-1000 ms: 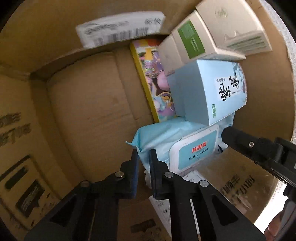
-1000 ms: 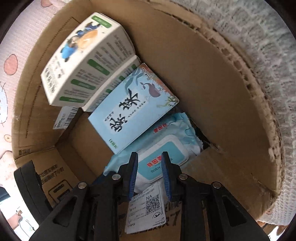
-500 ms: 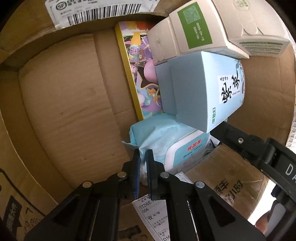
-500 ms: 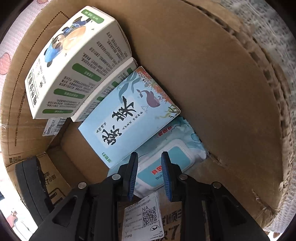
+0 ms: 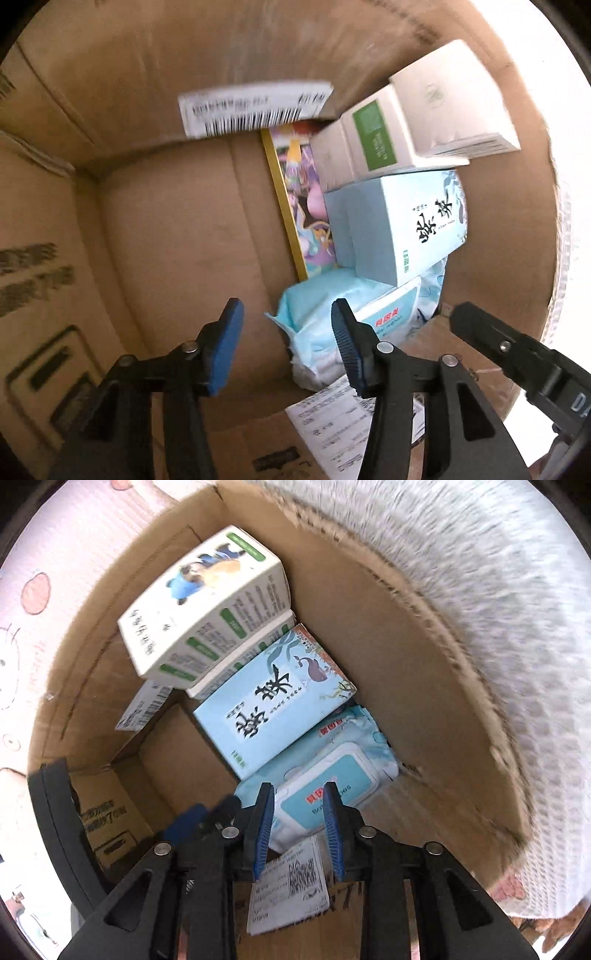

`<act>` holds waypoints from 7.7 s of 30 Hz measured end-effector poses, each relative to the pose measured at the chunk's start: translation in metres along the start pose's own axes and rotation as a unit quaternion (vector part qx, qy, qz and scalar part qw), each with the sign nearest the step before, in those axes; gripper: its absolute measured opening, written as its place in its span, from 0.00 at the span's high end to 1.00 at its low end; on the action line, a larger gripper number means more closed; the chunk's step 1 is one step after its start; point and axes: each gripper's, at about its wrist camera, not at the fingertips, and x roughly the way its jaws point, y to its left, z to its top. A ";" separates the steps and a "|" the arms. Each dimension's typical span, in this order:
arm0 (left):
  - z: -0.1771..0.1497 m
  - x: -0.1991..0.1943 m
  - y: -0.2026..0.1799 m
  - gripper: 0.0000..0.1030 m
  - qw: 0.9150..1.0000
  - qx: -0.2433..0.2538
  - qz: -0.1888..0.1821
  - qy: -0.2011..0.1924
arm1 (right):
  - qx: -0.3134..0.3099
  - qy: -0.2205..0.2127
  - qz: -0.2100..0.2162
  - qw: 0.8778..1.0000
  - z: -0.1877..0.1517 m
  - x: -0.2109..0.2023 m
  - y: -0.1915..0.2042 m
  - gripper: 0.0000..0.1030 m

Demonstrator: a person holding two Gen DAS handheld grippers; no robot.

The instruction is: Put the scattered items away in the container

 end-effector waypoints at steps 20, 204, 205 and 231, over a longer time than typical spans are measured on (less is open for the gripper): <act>-0.073 -0.089 -0.027 0.41 0.977 0.151 0.008 -0.147 | -0.077 -0.204 -0.019 0.976 -0.077 -0.074 0.025 0.46; -0.171 -0.051 0.278 0.67 0.935 0.201 -0.215 -0.200 | 0.042 -0.118 0.307 0.944 -0.216 0.112 0.222 0.61; -0.170 -0.047 0.284 0.67 0.936 0.196 -0.220 -0.193 | 0.047 -0.109 0.311 0.943 -0.217 0.120 0.220 0.61; -0.210 -0.052 0.360 0.47 0.960 -0.016 -0.175 -0.220 | 0.084 -0.141 0.339 0.926 -0.219 0.140 0.191 0.50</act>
